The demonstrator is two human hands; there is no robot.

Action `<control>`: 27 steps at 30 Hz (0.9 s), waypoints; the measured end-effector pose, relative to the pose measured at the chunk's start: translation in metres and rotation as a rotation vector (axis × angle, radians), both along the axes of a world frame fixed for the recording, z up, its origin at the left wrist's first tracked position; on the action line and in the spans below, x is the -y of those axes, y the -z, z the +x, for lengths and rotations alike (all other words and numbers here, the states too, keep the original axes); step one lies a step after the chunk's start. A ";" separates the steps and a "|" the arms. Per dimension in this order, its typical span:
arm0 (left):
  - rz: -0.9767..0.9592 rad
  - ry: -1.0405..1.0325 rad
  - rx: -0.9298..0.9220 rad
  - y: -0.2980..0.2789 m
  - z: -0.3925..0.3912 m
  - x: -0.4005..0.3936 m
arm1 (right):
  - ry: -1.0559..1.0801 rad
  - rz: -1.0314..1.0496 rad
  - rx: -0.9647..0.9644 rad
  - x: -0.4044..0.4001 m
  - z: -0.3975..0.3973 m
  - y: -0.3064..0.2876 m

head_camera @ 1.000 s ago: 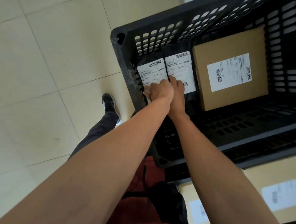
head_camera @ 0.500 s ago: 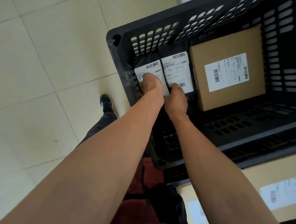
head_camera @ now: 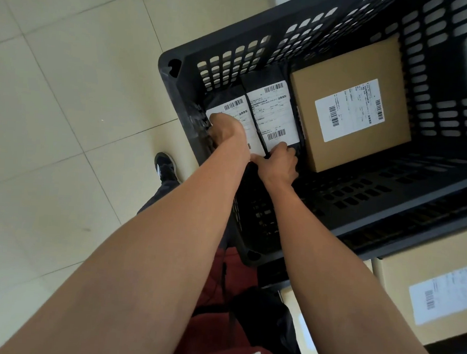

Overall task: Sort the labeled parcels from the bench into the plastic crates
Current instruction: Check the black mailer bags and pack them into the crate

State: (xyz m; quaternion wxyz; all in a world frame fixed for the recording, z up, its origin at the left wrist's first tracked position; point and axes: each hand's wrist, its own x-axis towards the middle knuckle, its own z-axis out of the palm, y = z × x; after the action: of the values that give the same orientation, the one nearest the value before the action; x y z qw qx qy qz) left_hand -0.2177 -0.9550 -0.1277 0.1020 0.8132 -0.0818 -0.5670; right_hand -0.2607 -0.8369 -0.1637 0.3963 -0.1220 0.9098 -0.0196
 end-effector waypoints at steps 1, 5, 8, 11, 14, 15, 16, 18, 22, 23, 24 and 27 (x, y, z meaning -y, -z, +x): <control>0.013 0.000 -0.007 0.005 0.000 0.001 | 0.000 -0.002 -0.011 0.000 0.000 0.001; 0.042 0.073 -0.012 0.017 -0.002 0.007 | -0.027 0.005 -0.041 0.000 0.002 0.001; 0.034 0.069 -0.027 0.012 -0.004 0.008 | -0.061 0.018 -0.027 0.000 0.000 -0.001; 0.025 0.049 -0.072 0.031 0.000 0.010 | -0.077 0.041 0.021 0.001 -0.005 -0.007; 0.011 0.122 -0.140 0.022 0.003 0.020 | -0.066 0.016 0.079 0.001 -0.011 -0.018; -0.004 0.173 -0.177 0.006 0.002 0.024 | -0.036 -0.012 0.099 0.000 -0.014 -0.023; -0.030 0.236 -0.216 -0.018 0.000 0.028 | 0.003 -0.054 0.115 0.000 -0.016 -0.029; -0.063 0.350 -0.289 -0.053 -0.002 0.033 | 0.077 -0.150 0.116 -0.002 -0.020 -0.045; -0.165 0.615 -0.413 -0.095 0.009 0.037 | 0.184 -0.316 0.064 -0.010 -0.023 -0.083; -0.204 0.682 -0.428 -0.102 0.012 0.037 | 0.205 -0.353 0.040 -0.013 -0.023 -0.093; -0.247 0.758 -0.432 -0.109 0.012 0.039 | 0.227 -0.388 0.014 -0.016 -0.021 -0.102; -0.400 1.091 -0.379 -0.126 0.018 0.040 | 0.266 -0.460 -0.046 -0.022 -0.009 -0.130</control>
State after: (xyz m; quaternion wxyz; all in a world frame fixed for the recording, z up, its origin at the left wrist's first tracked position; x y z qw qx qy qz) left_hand -0.1994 -0.9950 -0.0019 -0.0395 0.5043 -0.5717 -0.6460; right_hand -0.2700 -0.8149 -0.0335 0.3313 -0.0886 0.8982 -0.2750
